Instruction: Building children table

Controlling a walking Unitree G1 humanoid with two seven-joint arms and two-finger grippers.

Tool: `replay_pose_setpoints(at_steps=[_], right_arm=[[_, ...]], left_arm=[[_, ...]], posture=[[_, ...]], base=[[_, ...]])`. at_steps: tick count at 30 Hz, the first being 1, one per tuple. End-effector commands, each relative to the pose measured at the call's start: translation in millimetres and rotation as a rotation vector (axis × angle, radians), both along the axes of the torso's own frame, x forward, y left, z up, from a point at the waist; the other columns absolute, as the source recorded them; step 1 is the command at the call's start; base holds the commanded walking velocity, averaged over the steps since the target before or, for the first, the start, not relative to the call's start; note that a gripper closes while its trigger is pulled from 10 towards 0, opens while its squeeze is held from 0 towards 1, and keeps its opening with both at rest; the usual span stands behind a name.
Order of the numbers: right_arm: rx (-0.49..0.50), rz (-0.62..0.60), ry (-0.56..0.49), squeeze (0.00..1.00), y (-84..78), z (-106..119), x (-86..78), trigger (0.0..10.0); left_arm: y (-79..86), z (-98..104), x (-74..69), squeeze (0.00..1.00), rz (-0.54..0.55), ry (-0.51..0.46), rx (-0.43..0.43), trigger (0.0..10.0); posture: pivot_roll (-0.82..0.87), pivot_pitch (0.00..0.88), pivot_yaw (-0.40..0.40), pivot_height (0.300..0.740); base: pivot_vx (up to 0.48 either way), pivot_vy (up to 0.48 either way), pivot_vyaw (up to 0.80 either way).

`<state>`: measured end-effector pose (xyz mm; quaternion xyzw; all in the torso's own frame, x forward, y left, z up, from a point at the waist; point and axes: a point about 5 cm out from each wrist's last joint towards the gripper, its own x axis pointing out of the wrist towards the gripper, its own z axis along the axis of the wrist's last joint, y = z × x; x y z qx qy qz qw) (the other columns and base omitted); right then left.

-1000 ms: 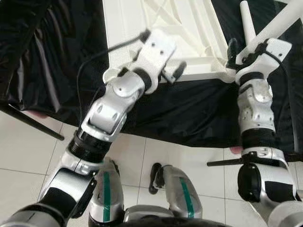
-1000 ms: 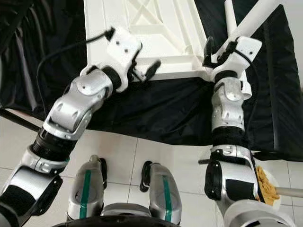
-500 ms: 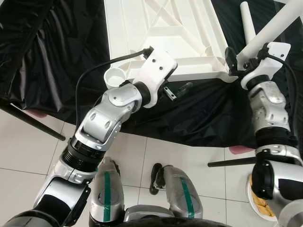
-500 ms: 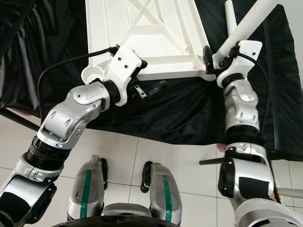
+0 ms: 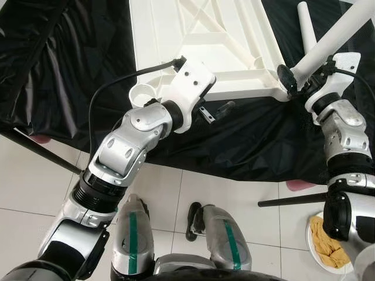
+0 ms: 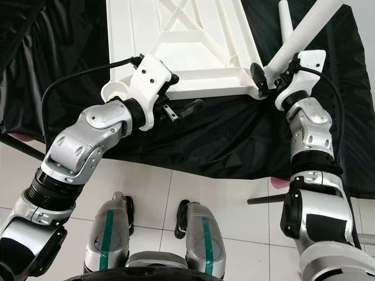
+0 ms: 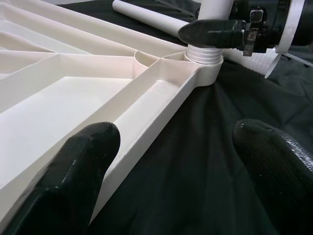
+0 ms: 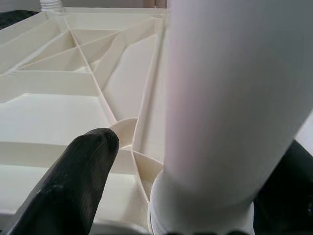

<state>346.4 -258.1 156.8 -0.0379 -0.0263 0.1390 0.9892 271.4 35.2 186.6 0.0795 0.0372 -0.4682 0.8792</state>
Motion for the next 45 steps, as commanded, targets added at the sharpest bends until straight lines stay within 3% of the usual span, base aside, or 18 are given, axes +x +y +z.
replay_pose_setpoints(at_steps=[1,7,8,9,10,11,12,13,30,35,39,41,43,45], right_arm=[[-0.002,-0.008,-0.004,0.00,-8.1,3,-0.1,10.0],[0.009,-0.001,-0.014,0.00,-11.6,6,1.5,10.0],[0.012,0.005,-0.014,0.00,-12.3,7,1.5,9.4],[0.012,0.007,-0.014,0.00,-13.2,7,1.3,4.6],[0.012,0.007,-0.014,0.00,-13.2,7,1.3,4.6],[0.016,0.010,-0.012,0.00,-14.0,7,1.2,1.5],[0.016,0.010,-0.012,0.00,-14.0,7,1.2,1.5],[0.026,0.014,-0.008,0.00,-14.3,6,1.1,0.0],[0.101,-0.014,0.002,0.00,-11.3,-2,-0.3,0.0],[0.141,-0.114,-0.029,0.00,-1.0,-7,0.2,0.0],[0.162,-0.128,-0.036,0.00,6.8,-10,0.0,0.0],[0.183,-0.141,-0.041,0.00,20.7,-14,-0.6,0.0],[0.183,-0.141,-0.041,0.00,20.7,-14,-0.6,0.0],[0.202,-0.171,-0.047,0.00,37.1,-17,-0.7,0.0]], left_arm=[[-1.8,1,-4.3,0.00,-0.052,0.011,0.001,10.0],[-1.6,1,-4.1,0.00,-0.047,0.013,0.000,10.0],[-1.5,1,-4.2,0.00,-0.045,0.013,0.001,10.0],[-1.3,1,-4.5,0.00,-0.043,0.013,0.001,10.0],[-1.3,1,-4.5,0.00,-0.043,0.013,0.001,10.0],[-1.1,1,-4.6,0.00,-0.042,0.014,0.001,10.0],[-1.1,1,-4.6,0.00,-0.042,0.014,0.001,10.0],[-1.0,1,-4.8,0.00,-0.041,0.015,0.001,10.0],[-1.6,2,-4.1,0.00,-0.039,0.019,-0.003,10.0],[-3.1,3,-3.5,0.00,-0.040,0.017,-0.004,10.0],[-3.8,3,-3.3,0.00,-0.042,0.015,-0.004,10.0],[-4.8,3,-3.2,0.00,-0.044,0.013,-0.005,10.0],[-4.8,3,-3.2,0.00,-0.044,0.013,-0.005,10.0],[-6.1,3,-3.5,0.00,-0.047,0.012,-0.007,10.0]], posture=[[0.13,0.089,-0.064,0.740],[0.13,0.089,-0.065,0.740],[0.14,0.090,-0.067,0.740],[0.14,0.091,-0.067,0.740],[0.14,0.091,-0.067,0.740],[0.13,0.091,-0.067,0.740],[0.13,0.091,-0.067,0.740],[0.14,0.093,-0.068,0.740],[0.13,0.094,-0.071,0.740],[0.12,0.089,-0.075,0.740],[0.12,0.087,-0.077,0.740],[0.12,0.085,-0.078,0.740],[0.12,0.085,-0.078,0.740],[0.12,0.078,-0.080,0.740]], base=[[0.000,0.000,0.00],[0.000,0.000,0.00],[0.000,0.000,0.00],[0.000,0.000,0.00],[0.000,0.000,0.00],[0.000,0.000,0.00],[0.000,0.000,0.00],[0.000,0.000,0.00],[0.000,0.000,0.00],[0.000,0.000,0.00],[0.000,0.000,0.00],[0.000,0.000,0.00],[0.000,0.000,0.00],[0.000,0.000,0.00]])
